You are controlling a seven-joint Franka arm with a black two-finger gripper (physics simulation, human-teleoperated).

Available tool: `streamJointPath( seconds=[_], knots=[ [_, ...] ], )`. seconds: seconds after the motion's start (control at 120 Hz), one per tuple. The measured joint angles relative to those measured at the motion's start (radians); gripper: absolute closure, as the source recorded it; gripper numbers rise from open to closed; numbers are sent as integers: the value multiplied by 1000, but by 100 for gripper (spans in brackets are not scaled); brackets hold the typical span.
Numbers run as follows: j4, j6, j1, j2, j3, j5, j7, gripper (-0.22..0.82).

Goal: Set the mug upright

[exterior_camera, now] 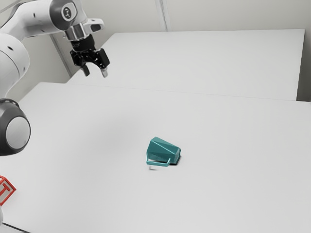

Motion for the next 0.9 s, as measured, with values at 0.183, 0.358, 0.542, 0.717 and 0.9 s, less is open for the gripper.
streamJointPath(
  seconds=[0.183, 0.358, 0.542, 0.717, 0.9],
  knots=[
    [-8, 6, -27, -8, 22, 5, 4, 0],
    [-127, 24, -126, -69, 23, 79, 2, 0],
    [-450, 148, -146, -200, 24, 39, -2, 0],
    [-706, 290, -160, -299, 31, -68, -13, 0],
    [-859, 386, -179, -328, 53, -263, -12, 0]
  ],
)
